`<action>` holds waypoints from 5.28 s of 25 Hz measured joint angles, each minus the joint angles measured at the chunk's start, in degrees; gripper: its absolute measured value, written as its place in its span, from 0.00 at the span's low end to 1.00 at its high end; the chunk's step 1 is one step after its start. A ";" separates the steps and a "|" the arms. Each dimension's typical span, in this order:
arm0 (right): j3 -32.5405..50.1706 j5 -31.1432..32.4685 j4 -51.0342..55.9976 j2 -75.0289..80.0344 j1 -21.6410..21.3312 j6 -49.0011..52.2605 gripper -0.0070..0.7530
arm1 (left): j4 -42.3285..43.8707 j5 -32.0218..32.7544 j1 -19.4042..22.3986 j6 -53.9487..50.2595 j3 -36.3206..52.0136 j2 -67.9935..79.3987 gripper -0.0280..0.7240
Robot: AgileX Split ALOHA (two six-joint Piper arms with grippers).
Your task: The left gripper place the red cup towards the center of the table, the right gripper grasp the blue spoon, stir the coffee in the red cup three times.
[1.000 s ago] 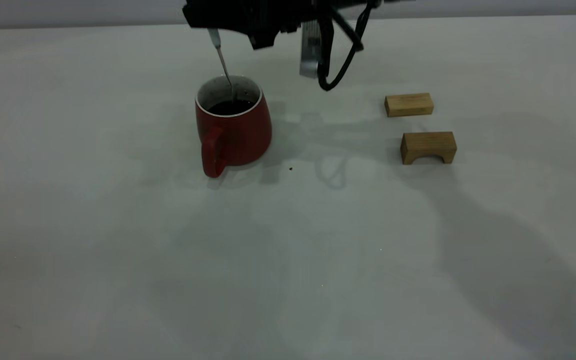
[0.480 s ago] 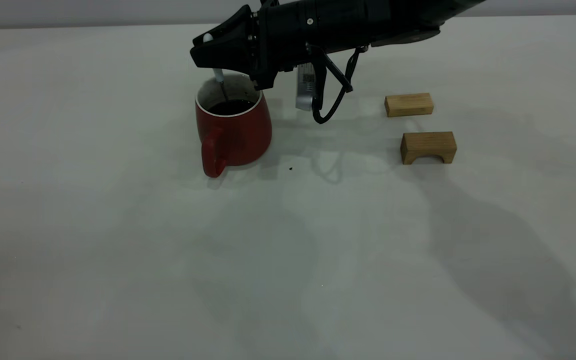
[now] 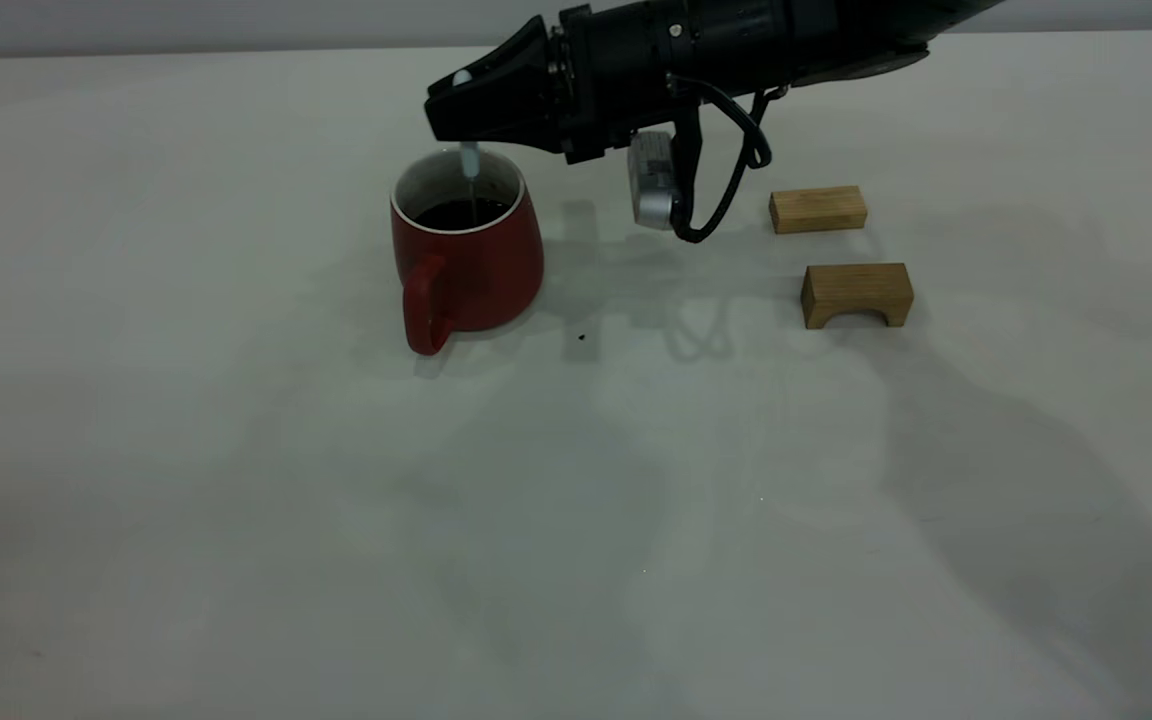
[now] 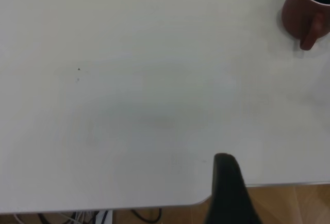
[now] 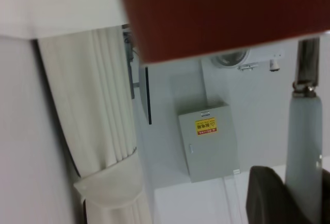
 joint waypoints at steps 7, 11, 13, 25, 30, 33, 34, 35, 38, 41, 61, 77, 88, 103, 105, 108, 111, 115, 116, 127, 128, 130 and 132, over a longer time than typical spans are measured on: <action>-0.40 -1.60 4.77 0.00 2.39 -5.21 0.19 | 0.00 0.00 0.00 0.00 0.00 0.00 0.77; -0.41 -4.95 4.39 0.00 2.55 -13.84 0.19 | 0.00 0.00 0.00 0.00 0.00 0.00 0.77; -0.41 -5.41 3.07 0.00 1.95 -15.93 0.19 | 0.00 0.00 0.00 0.00 0.00 0.00 0.77; -0.41 0.07 0.95 0.06 0.07 -3.75 0.19 | 0.00 0.00 0.00 0.00 0.00 0.00 0.77; -0.53 -0.37 4.57 0.06 1.42 -8.81 0.19 | 0.00 0.00 0.00 0.00 0.00 0.00 0.77; -0.59 -1.96 4.57 0.06 1.49 -15.80 0.19 | 0.00 0.00 0.00 0.00 0.00 0.00 0.77; -0.59 -2.07 4.04 0.06 1.37 -17.24 0.19 | 0.00 0.00 0.00 0.00 0.00 0.00 0.77; -0.59 -2.00 3.43 0.06 1.13 -17.68 0.19 | 0.00 0.00 0.00 0.00 0.00 0.00 0.77; -0.59 -0.41 0.23 0.06 0.09 -14.93 0.19 | 0.00 0.00 0.00 0.00 0.00 0.00 0.77; -0.59 0.02 -1.02 0.06 -0.66 -9.04 0.19 | 0.00 0.00 0.00 0.00 0.00 0.00 0.77; -0.76 0.62 -4.14 0.06 -1.45 -16.65 0.19 | 0.00 0.00 0.00 0.00 0.00 0.00 0.77; -0.76 0.81 -2.30 0.06 -0.10 -16.65 0.62 | 0.00 0.00 0.00 0.00 0.00 0.00 0.77; -0.76 0.98 -9.15 -9.21 -0.86 -16.65 0.88 | 0.00 0.00 0.00 0.00 0.00 0.00 0.77; -3.74 3.84 -40.14 -37.01 -3.14 -21.87 0.34 | 0.00 0.00 0.00 0.00 0.00 0.00 0.77; -3.74 3.99 -41.50 -40.16 -3.33 -30.81 0.29 | 0.00 0.00 0.00 0.00 0.00 0.00 0.77; -3.74 4.39 -42.63 -45.63 -3.39 -46.30 0.25 | 0.00 0.00 0.00 0.00 0.00 0.00 0.77; -3.74 4.68 -45.33 -51.56 -3.44 -59.86 0.25 | 0.00 0.00 0.00 0.00 0.00 0.00 0.77; -3.68 5.21 -54.45 -60.18 -3.44 -65.17 0.25 | 0.00 0.00 0.00 0.00 0.00 0.00 0.77; -3.44 5.21 -57.02 -62.01 -3.44 -64.94 0.25 | 0.00 0.00 0.00 0.00 0.00 0.00 0.77; 29.33 5.21 -75.25 -92.01 -3.51 -63.85 0.26 | 0.00 0.00 0.00 0.00 0.00 0.00 0.77; 33.05 5.21 -76.45 -95.33 -3.51 -64.09 0.26 | 0.00 0.00 0.00 0.00 0.00 0.00 0.77; 39.05 5.21 -78.30 -101.59 -3.80 -64.66 0.27 | 0.00 0.00 0.00 0.00 0.00 0.00 0.77; 44.45 5.21 -78.54 -108.41 -5.31 -64.79 0.28 | 0.00 0.00 0.00 0.00 0.00 0.00 0.77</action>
